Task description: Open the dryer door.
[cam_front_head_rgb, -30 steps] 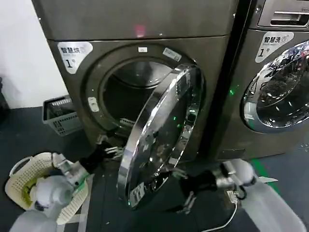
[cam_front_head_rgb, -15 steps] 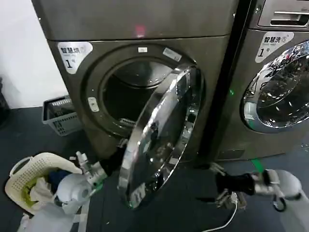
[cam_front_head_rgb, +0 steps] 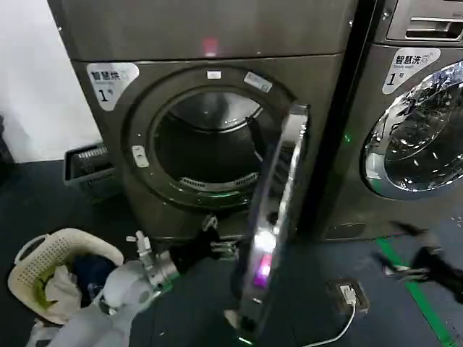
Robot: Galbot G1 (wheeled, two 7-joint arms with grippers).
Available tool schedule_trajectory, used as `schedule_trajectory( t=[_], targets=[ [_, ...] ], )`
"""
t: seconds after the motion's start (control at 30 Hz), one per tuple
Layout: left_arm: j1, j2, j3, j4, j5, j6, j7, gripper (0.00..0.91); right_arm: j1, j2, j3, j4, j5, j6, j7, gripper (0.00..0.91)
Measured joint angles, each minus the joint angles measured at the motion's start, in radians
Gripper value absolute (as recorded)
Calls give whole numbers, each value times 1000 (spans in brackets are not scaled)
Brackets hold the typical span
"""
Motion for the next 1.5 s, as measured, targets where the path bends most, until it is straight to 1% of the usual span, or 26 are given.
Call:
schedule_trajectory(
  t=[0.1, 0.13, 0.2, 0.3, 0.37, 0.47, 0.6, 0.7, 0.77, 0.83, 0.93, 1.0, 1.17, 1.23, 1.37, 1.5],
  targets=[
    [-16, -1, 39, -6, 8, -1, -7, 907, -43, 20, 75, 25, 22, -5, 139, 907],
    [-21, -5, 53, -7, 10, -2, -9, 907, -54, 26, 95, 34, 32, -17, 183, 907],
    [-33, -6, 85, -9, 14, -8, -9, 907, -78, 45, 136, 60, 63, -68, 281, 907],
    [-59, -9, 141, -9, 20, -12, -17, 907, -97, 73, 189, 106, 69, -128, 412, 907],
    [-78, -10, 178, -4, 26, -22, -18, 907, -107, 98, 229, 146, 42, -186, 504, 907],
    [-110, -11, 236, 10, 27, -32, -25, 907, -120, 133, 280, 190, -16, -222, 607, 907],
    [-164, -28, 316, 34, 20, -39, -38, 907, -138, 174, 346, 227, -109, -289, 738, 907],
    [-206, -46, 369, 52, 20, -38, -40, 907, -159, 201, 404, 234, -154, -302, 823, 907],
    [-234, -58, 402, 65, 18, -39, -43, 907, -169, 212, 439, 241, -157, -321, 861, 907],
    [-262, -73, 436, 78, 17, -39, -44, 907, -182, 216, 480, 248, -159, -327, 911, 907],
    [-302, -93, 483, 99, 12, -39, -46, 907, -199, 215, 534, 260, -162, -362, 982, 907],
    [-322, -107, 510, 111, 15, -38, -50, 907, -206, 215, 574, 270, -169, -396, 1027, 907],
    [-364, -149, 566, 138, 14, -35, -68, 907, -210, 220, 654, 274, -228, -404, 1078, 907],
    [-379, -166, 586, 152, 14, -35, -69, 907, -208, 218, 682, 262, -249, -394, 1081, 907],
    [-418, -211, 619, 194, 18, -37, -89, 907, -204, 205, 728, 232, -270, -405, 1103, 907],
    [-457, -253, 643, 243, 12, -38, -102, 907, -208, 206, 767, 235, -283, -410, 1102, 907]
  ],
)
